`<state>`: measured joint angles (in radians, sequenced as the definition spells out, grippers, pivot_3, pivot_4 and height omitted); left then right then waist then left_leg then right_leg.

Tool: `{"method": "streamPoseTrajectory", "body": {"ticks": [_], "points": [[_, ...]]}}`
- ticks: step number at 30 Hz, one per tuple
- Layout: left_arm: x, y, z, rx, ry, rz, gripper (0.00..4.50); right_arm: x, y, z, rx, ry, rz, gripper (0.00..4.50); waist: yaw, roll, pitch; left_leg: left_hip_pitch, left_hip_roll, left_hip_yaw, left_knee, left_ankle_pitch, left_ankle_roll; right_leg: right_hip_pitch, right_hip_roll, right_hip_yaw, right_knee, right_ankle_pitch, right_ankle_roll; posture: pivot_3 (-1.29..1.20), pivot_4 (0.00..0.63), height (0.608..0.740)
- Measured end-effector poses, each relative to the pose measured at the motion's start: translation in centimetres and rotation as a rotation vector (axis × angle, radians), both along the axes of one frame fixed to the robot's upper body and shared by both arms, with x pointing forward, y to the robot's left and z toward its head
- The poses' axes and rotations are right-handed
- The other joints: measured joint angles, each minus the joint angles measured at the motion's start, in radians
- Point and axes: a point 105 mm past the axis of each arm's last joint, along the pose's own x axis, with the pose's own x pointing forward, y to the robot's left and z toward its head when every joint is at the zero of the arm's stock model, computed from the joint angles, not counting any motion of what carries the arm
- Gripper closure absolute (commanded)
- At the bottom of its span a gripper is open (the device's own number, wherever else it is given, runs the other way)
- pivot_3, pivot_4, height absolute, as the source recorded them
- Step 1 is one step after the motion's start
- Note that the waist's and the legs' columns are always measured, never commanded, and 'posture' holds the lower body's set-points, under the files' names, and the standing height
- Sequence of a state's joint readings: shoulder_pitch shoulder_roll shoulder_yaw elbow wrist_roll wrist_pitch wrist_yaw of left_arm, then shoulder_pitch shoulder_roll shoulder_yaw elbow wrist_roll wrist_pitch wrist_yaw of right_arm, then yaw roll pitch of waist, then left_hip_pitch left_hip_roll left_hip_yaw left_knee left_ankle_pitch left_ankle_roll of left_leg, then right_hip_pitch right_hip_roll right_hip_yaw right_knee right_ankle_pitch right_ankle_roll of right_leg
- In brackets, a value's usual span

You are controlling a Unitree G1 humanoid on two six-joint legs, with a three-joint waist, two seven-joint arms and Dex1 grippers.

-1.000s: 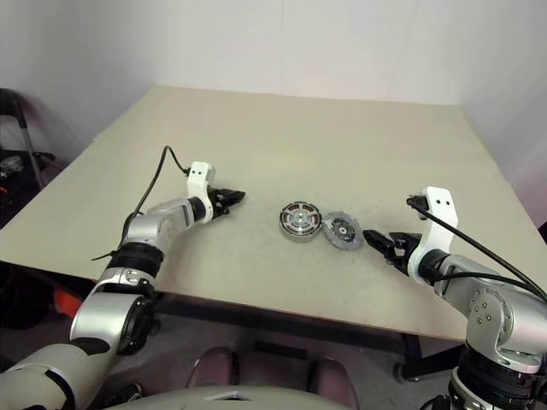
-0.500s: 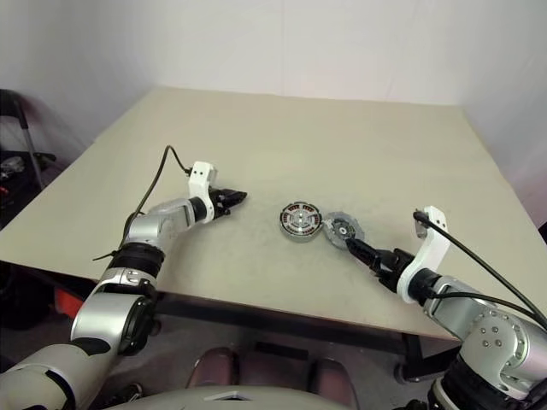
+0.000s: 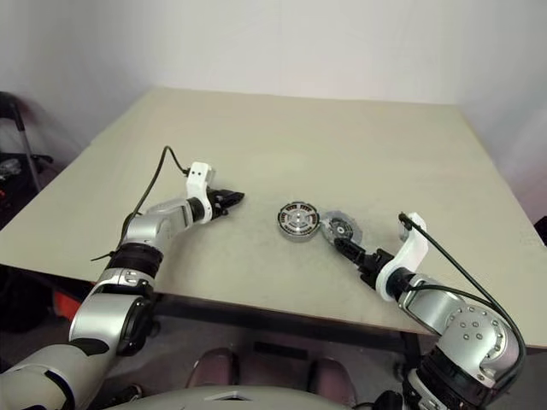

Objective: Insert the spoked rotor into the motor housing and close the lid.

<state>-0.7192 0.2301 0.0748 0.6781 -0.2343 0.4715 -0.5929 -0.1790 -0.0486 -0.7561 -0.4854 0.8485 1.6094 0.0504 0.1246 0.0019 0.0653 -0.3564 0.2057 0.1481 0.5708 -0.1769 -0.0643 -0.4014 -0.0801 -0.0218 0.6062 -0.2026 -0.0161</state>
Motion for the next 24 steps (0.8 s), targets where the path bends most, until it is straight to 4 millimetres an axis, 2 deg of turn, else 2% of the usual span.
{"method": "streamPoseTrajectory", "body": {"ticks": [11, 19, 24], "points": [[-0.1, 0.5, -0.3, 0.013, 0.005, 0.016, 2.33, 1.8, 0.8, 0.2, 0.033, 0.011, 0.001, 0.03, 0.001, 0.000, 0.000, 0.003, 0.000, 0.000, -0.008, 0.005, -0.007, -0.001, 0.000, 0.000, 0.000, 0.000, 0.000, 0.00, 0.000, 0.740], [-0.1, 0.6, -0.1, 0.017, -0.002, 0.020, 2.33, 2.4, 1.2, 0.3, 0.032, 0.011, 0.000, 0.03, 0.001, 0.000, 0.000, 0.003, 0.000, 0.000, -0.009, 0.005, -0.008, -0.001, 0.000, 0.000, -0.001, 0.000, 0.000, 0.00, 0.000, 0.740], [0.0, 0.6, 0.0, 0.017, -0.004, 0.022, 2.33, 3.6, 1.4, 0.2, 0.051, -0.011, -0.025, 0.03, 0.000, 0.000, 0.000, 0.004, 0.000, 0.000, -0.009, 0.006, -0.011, -0.001, 0.000, 0.000, -0.001, 0.000, 0.000, 0.00, 0.000, 0.740]]}}
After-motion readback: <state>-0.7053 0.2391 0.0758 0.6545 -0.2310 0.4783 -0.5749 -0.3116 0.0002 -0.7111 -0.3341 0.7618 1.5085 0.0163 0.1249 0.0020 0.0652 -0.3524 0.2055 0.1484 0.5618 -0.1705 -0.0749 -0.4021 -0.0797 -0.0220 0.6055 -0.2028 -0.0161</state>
